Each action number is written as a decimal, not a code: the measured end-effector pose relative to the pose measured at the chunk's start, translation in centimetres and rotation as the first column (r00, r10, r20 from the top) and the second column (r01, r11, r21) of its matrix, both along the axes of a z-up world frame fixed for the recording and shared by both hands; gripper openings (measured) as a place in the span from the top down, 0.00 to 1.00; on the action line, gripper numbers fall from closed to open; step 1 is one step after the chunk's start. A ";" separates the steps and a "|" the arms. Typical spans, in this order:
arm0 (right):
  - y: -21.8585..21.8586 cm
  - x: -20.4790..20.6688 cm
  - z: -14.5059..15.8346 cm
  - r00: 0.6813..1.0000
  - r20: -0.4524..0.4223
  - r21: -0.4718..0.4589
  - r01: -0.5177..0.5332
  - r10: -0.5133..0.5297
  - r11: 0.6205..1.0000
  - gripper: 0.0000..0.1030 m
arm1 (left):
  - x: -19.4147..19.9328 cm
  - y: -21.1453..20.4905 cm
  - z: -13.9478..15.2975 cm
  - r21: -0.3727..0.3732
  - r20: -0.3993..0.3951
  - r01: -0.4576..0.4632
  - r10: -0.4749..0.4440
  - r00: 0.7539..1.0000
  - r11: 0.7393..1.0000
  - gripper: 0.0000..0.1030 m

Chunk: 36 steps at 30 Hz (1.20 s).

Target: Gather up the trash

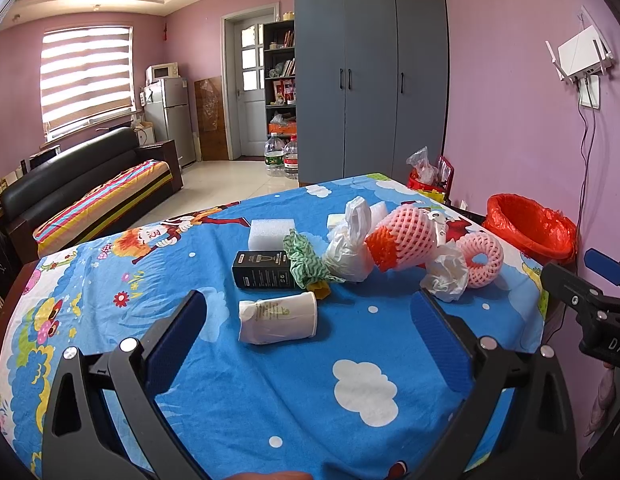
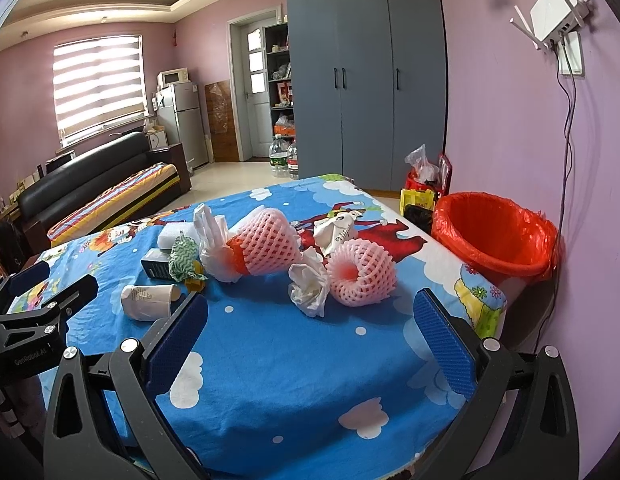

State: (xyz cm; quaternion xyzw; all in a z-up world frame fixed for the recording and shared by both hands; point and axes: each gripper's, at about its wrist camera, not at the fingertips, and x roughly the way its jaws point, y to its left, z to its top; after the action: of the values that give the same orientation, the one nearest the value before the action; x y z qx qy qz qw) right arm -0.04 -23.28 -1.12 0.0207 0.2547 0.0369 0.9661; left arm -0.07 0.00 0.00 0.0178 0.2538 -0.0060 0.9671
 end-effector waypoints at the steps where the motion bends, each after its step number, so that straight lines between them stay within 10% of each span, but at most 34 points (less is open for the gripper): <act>1: 0.1 -0.1 0.0 1.000 0.000 0.001 0.000 0.000 1.000 0.06 | 0.0 0.0 0.0 0.000 0.000 0.000 0.000 1.000 1.000 0.04; 36: -0.3 0.1 -0.1 1.000 -0.005 0.015 0.000 0.000 1.000 0.06 | -0.1 0.1 0.0 0.003 -0.001 0.000 0.000 1.000 1.000 0.04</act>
State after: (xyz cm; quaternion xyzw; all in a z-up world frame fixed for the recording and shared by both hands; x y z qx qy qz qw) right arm 0.06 -23.59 -1.18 0.0280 0.2571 0.0389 0.9652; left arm -0.18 0.07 0.04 0.0193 0.2542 -0.0059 0.9669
